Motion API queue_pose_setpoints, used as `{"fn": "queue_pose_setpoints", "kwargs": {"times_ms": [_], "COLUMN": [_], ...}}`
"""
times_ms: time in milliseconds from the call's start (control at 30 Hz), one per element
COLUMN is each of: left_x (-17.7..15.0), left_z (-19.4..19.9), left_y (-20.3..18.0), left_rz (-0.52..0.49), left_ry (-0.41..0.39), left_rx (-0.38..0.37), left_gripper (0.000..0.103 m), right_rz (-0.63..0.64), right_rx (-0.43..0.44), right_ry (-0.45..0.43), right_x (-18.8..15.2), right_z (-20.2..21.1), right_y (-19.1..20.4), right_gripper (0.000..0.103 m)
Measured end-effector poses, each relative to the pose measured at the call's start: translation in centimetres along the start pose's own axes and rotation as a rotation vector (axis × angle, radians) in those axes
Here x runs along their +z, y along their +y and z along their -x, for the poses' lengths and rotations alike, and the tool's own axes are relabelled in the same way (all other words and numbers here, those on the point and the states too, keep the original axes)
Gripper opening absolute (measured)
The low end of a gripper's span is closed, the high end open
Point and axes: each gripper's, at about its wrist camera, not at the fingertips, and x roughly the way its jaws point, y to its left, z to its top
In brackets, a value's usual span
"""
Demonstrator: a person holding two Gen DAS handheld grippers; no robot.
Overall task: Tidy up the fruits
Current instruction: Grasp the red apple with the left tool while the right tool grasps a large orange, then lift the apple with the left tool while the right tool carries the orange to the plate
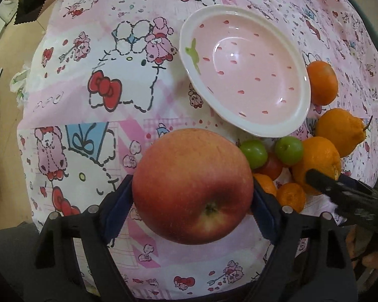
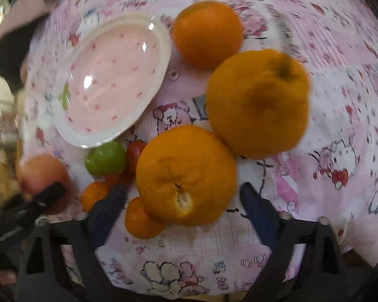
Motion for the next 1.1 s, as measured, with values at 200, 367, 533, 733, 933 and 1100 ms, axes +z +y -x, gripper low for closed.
{"fn": "queue_pose_setpoints", "kwargs": {"times_ms": [200,367,533,733,933,1100], "left_x": [-0.4,-0.6,-0.7,-0.7,-0.2,1.4], "left_z": [0.6,1.7,2.8,3.8,4.3,4.9], "left_y": [1.0,0.8,1.1,0.7,0.0,-2.0], "left_rz": [0.003,-0.005,-0.011,-0.037,-0.044,-0.112], "left_ry": [-0.014,-0.048,-0.083,-0.125,-0.108,-0.141], "left_rx": [-0.002,-0.008,-0.004,0.005,-0.039,-0.005], "left_gripper": [0.083,0.083,0.083,0.083,0.083,0.083], "right_rz": [0.039,0.025,0.005,-0.022,0.001,0.034], "right_rx": [-0.023,0.006,0.055,0.126,0.257,0.208], "right_ry": [-0.022,-0.043,-0.082,-0.167,-0.275,-0.294], "right_x": [-0.2,-1.0,-1.6,-2.0,-0.5,2.2], "right_z": [-0.3,0.5,2.5,5.9,8.6,9.0], "right_y": [0.5,-0.2,-0.9,-1.6,-0.6,-0.1], "right_gripper": [0.082,0.080,0.080,0.079,0.036,0.026]}}
